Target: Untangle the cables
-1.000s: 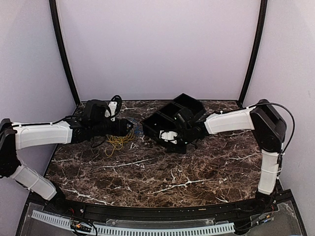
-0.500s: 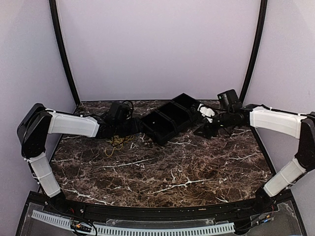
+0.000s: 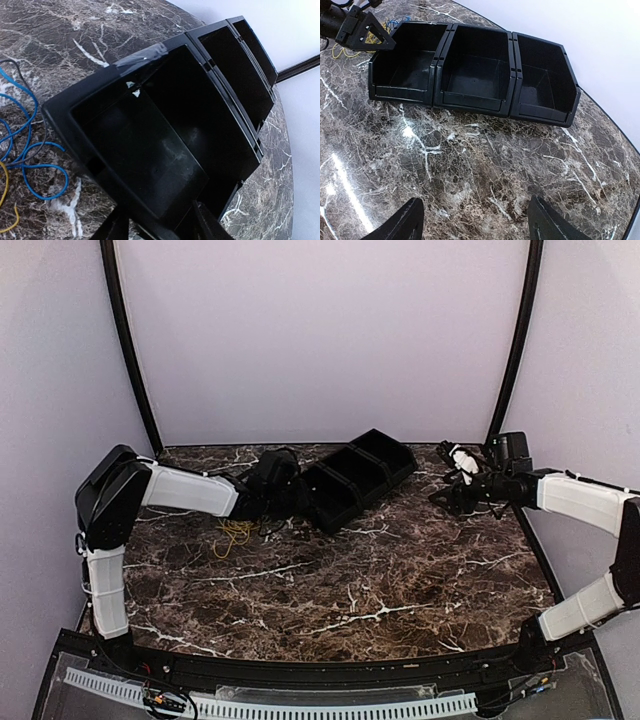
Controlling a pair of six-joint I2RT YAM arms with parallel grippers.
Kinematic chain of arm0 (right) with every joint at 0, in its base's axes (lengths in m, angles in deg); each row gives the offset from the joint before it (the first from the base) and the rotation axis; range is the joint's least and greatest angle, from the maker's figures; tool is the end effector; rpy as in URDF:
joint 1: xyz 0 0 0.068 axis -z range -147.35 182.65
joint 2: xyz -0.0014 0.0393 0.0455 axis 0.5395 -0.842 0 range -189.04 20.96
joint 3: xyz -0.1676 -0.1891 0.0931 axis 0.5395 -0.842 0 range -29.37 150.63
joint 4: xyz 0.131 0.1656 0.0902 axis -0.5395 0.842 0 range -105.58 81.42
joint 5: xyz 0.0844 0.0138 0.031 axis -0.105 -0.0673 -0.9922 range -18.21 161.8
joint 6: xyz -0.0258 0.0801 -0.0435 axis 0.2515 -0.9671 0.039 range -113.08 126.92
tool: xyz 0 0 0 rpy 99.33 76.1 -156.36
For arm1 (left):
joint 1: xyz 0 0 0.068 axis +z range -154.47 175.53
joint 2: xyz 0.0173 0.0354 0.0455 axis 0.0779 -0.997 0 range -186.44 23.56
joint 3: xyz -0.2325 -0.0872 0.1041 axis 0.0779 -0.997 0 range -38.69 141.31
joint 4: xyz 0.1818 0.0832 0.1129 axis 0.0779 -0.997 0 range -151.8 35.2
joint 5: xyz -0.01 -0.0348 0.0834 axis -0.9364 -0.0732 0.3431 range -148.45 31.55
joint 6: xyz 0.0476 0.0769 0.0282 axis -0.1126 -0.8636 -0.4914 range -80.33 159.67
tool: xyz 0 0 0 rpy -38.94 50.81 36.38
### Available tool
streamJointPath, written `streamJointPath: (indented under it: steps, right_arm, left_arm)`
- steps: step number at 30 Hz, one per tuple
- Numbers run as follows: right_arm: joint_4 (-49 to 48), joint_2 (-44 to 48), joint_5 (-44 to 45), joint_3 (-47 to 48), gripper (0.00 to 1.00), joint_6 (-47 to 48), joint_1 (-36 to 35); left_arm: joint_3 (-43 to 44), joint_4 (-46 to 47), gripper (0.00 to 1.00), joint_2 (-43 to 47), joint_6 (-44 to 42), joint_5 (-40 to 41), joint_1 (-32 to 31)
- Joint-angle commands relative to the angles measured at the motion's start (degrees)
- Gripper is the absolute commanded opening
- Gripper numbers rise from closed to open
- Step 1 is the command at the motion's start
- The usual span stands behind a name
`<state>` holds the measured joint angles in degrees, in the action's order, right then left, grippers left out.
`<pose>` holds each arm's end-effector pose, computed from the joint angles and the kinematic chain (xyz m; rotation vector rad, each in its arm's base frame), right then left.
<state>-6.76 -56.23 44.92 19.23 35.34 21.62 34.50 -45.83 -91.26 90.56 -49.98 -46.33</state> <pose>0.2827 0.0944 0.2279 -0.9642 1.9370 0.3469 0.3512 -0.2978 0.1690 -0.2665 2.2233 -0.7713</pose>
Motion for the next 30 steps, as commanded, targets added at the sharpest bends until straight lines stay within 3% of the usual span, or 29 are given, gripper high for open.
streamJointPath:
  steps: [1, 9, 19, 21, 25, 30]
  right_arm:
    - [-2.6, 0.6, -3.3, -0.7, 0.73, 0.3, 0.2]
    - [-2.7, 1.2, -3.8, -1.1, 0.73, 0.9, 0.2]
    - [-2.3, 1.5, -4.0, -1.1, 0.73, 1.1, 0.2]
    - [-2.3, 1.7, -3.9, -1.1, 0.73, 1.1, 0.3]
    - [-2.4, 2.2, -3.8, -1.1, 0.73, 1.1, 0.3]
    - [-2.3, 2.5, -4.3, -1.2, 0.73, 1.1, 0.5]
  left_arm:
    - [2.8, -2.8, 0.37, -0.7, -2.5, 1.2, -1.5]
    - [5.0, -6.1, 0.16, -1.0, -7.9, 0.2, -2.1]
    - [7.6, -8.3, 0.15, -0.9, -16.1, 1.0, -2.0]
    - [8.4, -9.4, 0.21, -0.9, -17.4, 1.5, -1.9]
    - [10.4, -11.4, 0.46, 0.5, -21.1, 0.4, -1.9]
    - [7.9, -12.8, 0.59, 8.7, -26.6, 3.6, -1.9]
